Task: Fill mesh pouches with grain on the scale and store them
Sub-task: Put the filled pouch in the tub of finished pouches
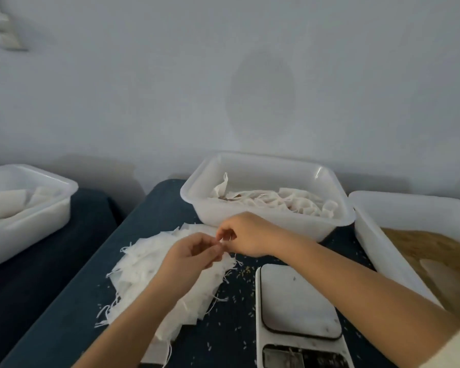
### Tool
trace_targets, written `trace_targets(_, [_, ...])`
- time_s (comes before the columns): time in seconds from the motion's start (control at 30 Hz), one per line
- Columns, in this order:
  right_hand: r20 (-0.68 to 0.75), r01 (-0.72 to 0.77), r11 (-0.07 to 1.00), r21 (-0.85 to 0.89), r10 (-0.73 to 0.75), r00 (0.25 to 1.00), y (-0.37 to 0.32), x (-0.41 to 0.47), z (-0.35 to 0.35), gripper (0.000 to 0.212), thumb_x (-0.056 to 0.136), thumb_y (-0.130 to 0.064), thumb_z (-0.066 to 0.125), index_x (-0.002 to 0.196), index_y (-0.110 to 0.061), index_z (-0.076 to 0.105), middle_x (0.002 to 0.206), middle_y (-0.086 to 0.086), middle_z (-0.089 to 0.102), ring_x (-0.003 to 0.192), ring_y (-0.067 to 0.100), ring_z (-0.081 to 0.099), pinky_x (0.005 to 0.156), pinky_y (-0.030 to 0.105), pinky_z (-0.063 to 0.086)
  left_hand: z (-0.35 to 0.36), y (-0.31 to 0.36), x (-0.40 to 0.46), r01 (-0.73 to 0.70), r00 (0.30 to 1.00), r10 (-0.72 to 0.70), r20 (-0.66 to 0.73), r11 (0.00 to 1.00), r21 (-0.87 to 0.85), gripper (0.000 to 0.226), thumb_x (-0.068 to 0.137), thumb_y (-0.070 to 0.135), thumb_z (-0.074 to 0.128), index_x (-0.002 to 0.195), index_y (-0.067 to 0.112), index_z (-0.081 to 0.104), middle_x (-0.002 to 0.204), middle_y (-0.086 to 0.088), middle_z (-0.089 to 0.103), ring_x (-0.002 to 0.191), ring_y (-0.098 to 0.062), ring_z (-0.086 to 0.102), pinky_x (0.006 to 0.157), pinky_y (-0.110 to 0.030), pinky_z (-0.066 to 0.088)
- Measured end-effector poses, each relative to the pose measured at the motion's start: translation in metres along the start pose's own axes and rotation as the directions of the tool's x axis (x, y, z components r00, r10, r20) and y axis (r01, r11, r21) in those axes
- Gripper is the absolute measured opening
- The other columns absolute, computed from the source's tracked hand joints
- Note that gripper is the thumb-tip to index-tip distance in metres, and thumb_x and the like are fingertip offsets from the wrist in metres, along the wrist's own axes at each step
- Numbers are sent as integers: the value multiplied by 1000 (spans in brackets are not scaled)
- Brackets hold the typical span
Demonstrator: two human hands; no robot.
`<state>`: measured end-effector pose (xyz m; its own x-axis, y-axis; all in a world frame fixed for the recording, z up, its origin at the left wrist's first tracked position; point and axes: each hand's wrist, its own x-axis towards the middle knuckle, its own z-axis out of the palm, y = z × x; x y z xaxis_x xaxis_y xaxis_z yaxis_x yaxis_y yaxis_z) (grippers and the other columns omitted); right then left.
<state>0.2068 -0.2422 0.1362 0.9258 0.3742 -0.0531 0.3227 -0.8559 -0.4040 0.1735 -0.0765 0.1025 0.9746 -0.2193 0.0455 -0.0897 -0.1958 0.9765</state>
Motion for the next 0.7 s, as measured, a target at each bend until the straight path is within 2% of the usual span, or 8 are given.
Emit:
trace_targets(0.07, [74, -4, 999, -37, 7, 997, -10, 3, 21, 36, 88, -34, 64, 121, -21, 61, 118, -1, 62, 96, 12, 56, 76, 23, 40, -17, -13, -8, -52, 995, 69, -67, 971, 232, 10, 85, 19, 67, 81, 28, 67, 77, 5, 69, 74, -5, 62, 69, -16, 49])
trace_targets(0.1, [94, -7, 998, -58, 13, 995, -13, 5, 31, 42, 88, -35, 64, 127, -21, 57, 125, 0, 59, 104, 14, 56, 81, 24, 41, -25, -20, -11, -75, 990, 114, -86, 928, 365, 10, 85, 21, 67, 83, 31, 64, 80, 11, 68, 78, -1, 61, 70, -12, 45])
trace_targets(0.17, [125, -14, 995, -99, 27, 992, -18, 7, 49, 54, 87, -36, 64, 137, -22, 47, 138, 2, 49, 121, 19, 49, 97, 31, 41, -39, -35, -16, -98, 979, 185, -88, 802, 589, 15, 86, 24, 65, 97, 33, 60, 100, 21, 60, 99, -1, 55, 83, -13, 38])
trace_targets(0.27, [148, -37, 995, -91, 50, 988, -20, 8, 66, 58, 88, -36, 62, 142, -25, 42, 144, 2, 40, 128, 23, 43, 104, 37, 38, -47, -57, -19, -93, 985, 170, -20, 628, 773, 37, 89, 26, 58, 125, 23, 52, 129, 10, 50, 122, -11, 41, 100, -22, 30])
trace_targets(0.37, [86, -63, 998, -28, 66, 994, -18, 9, 69, 45, 89, -33, 61, 133, -26, 53, 133, 0, 49, 117, 21, 51, 96, 36, 43, -45, -69, -19, -128, 977, 215, 4, 566, 814, 41, 91, 23, 52, 132, 18, 49, 137, 6, 46, 124, -15, 39, 99, -23, 30])
trace_targets(0.47, [59, -55, 998, -30, 57, 997, -14, 9, 67, 33, 89, -31, 61, 120, -24, 61, 117, -1, 58, 102, 18, 56, 86, 34, 47, -45, -71, -17, -150, 963, 270, -13, 573, 806, 35, 92, 20, 55, 127, 16, 55, 129, 5, 53, 117, -16, 45, 92, -23, 33])
trace_targets(0.57, [59, -42, 999, -11, 42, 997, -11, 9, 67, 29, 87, -32, 63, 114, -23, 64, 106, -4, 57, 97, 17, 55, 83, 32, 47, -48, -69, -11, -139, 965, 263, -26, 589, 796, 27, 92, 27, 55, 117, 18, 63, 117, 6, 60, 108, -16, 49, 85, -23, 35])
trace_targets(0.7, [-12, -48, 998, 49, 48, 999, -13, 15, 69, 27, 85, -43, 64, 101, -21, 66, 113, -1, 50, 104, 17, 52, 87, 34, 44, -50, -67, -10, -191, 947, 321, 0, 563, 804, 22, 93, 29, 56, 107, 20, 70, 105, 8, 65, 99, -15, 52, 78, -20, 34])
